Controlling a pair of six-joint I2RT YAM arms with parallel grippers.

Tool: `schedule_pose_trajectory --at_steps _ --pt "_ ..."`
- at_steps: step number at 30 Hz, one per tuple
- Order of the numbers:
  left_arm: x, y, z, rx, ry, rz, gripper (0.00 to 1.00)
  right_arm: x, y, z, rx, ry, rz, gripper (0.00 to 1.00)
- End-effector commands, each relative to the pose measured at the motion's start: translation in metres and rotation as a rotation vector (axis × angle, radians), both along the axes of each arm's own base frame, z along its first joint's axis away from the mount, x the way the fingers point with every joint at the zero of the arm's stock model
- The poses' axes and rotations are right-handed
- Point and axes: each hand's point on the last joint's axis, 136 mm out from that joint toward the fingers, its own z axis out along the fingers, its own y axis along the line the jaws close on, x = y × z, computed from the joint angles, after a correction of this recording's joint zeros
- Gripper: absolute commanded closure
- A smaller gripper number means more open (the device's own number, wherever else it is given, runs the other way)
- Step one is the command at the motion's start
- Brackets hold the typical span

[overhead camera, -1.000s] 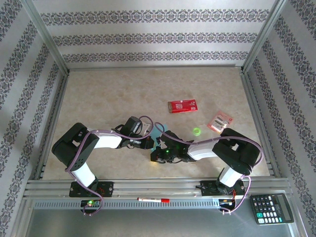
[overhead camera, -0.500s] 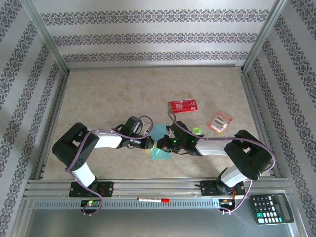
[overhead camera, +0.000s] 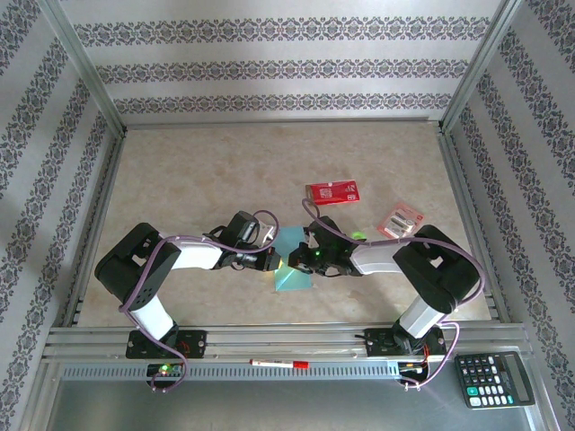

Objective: Fold a paper plane with a square sheet of paper (pick it up from the middle)
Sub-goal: Fold the triangle a second time at the center of the table.

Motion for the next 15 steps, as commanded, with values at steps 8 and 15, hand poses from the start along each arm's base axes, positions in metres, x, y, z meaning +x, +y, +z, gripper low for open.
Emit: schedule_pose_trajectory --at_steps 8,15 --pt "-0.020 0.034 -0.049 0.185 0.134 0.052 1.00 -0.002 -0.020 -0.009 -0.030 0.010 -0.008 1.00" --pt "-0.020 0.034 -0.049 0.186 0.133 0.053 1.00 0.008 -0.011 0.024 0.027 -0.055 0.007 1.00"
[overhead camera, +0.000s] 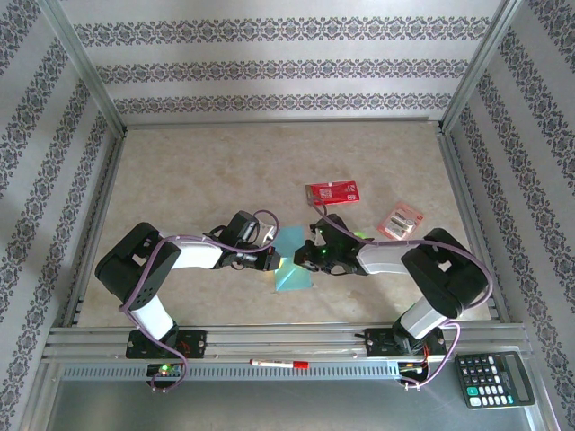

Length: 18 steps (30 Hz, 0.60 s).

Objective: Fold a paper plane with a square sheet of paper (pick it up from the middle)
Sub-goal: Fold the triangle a second time at the center of the table.

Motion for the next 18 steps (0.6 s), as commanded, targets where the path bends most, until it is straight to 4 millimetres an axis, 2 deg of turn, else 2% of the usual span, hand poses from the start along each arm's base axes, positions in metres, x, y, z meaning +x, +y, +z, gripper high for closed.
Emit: schedule_pose_trajectory --at_steps 1,5,9,13,18 --pt "-0.021 0.035 -0.049 0.187 0.129 0.055 1.00 0.004 0.004 0.015 0.016 -0.039 0.022 1.00" --pt "-0.021 0.035 -0.049 0.187 0.129 0.053 1.00 0.009 0.010 0.016 0.015 -0.046 0.038 1.00" --pt "-0.021 0.035 -0.049 0.186 0.131 0.054 1.00 0.011 0.011 0.005 -0.006 -0.028 0.043 1.00" --pt "-0.021 0.035 -0.048 0.185 0.131 0.053 1.00 0.013 0.004 -0.006 -0.031 -0.010 0.033 1.00" --pt "-0.022 0.036 -0.048 0.191 0.129 0.052 1.00 0.009 -0.014 -0.024 -0.079 0.025 0.011 1.00"
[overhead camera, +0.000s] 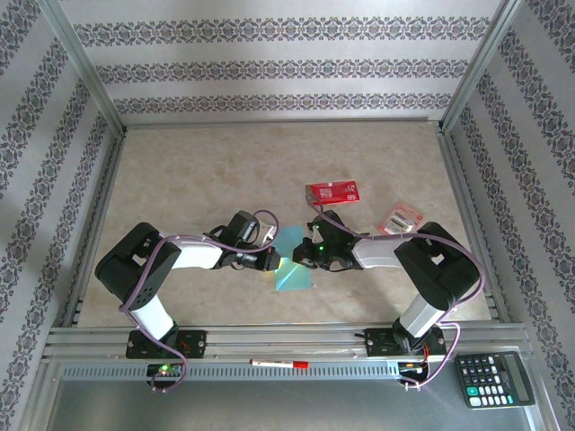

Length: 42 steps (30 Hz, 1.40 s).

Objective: Fold a paper plane with a square sheet of paper (pick it up from the middle)
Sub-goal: Fold the triangle a second time at the center of the table.

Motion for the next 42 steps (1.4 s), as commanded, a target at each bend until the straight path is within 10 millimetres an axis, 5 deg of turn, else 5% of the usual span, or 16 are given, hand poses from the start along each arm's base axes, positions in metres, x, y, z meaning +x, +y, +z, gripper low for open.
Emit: schedule_pose_trajectory --at_steps 1,19,26,33,42 --pt "-0.021 0.036 -0.048 0.192 0.126 0.051 1.00 -0.004 -0.017 -0.017 -0.053 0.021 -0.006 1.00" --pt "-0.022 0.037 -0.049 0.200 0.127 0.049 1.00 0.011 -0.058 -0.023 -0.112 0.040 -0.073 1.00" --pt "-0.020 0.036 -0.047 0.195 0.125 0.050 1.00 0.028 -0.065 0.006 -0.095 -0.023 -0.072 1.00" --pt "-0.020 0.036 -0.046 0.194 0.127 0.054 1.00 0.015 -0.040 0.036 -0.021 -0.094 -0.003 1.00" --pt "-0.019 0.035 -0.047 0.196 0.125 0.049 1.00 -0.016 0.009 0.035 0.028 -0.077 0.078 1.00"
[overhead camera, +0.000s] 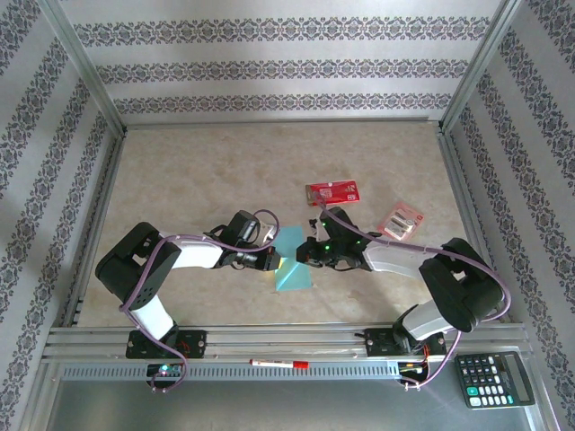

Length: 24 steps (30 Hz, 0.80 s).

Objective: Fold a paper plane with a square sheet of paper (pick it up from the middle)
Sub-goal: Fold the triangle a second time at the center of the table.

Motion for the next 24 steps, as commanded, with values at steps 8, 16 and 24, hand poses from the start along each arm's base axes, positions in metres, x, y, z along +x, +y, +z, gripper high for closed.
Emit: schedule_pose_trajectory --at_steps 8,16,24 --pt "-0.020 0.036 -0.047 0.190 0.117 0.048 1.00 -0.010 0.030 -0.017 0.021 0.037 0.008 1.00" --pt "-0.020 0.035 -0.046 0.187 0.116 0.046 1.00 -0.022 0.019 -0.046 -0.043 0.096 0.002 1.00" --pt "-0.023 0.037 -0.049 0.194 0.122 0.044 1.00 -0.021 0.013 -0.039 -0.027 0.098 -0.008 1.00"
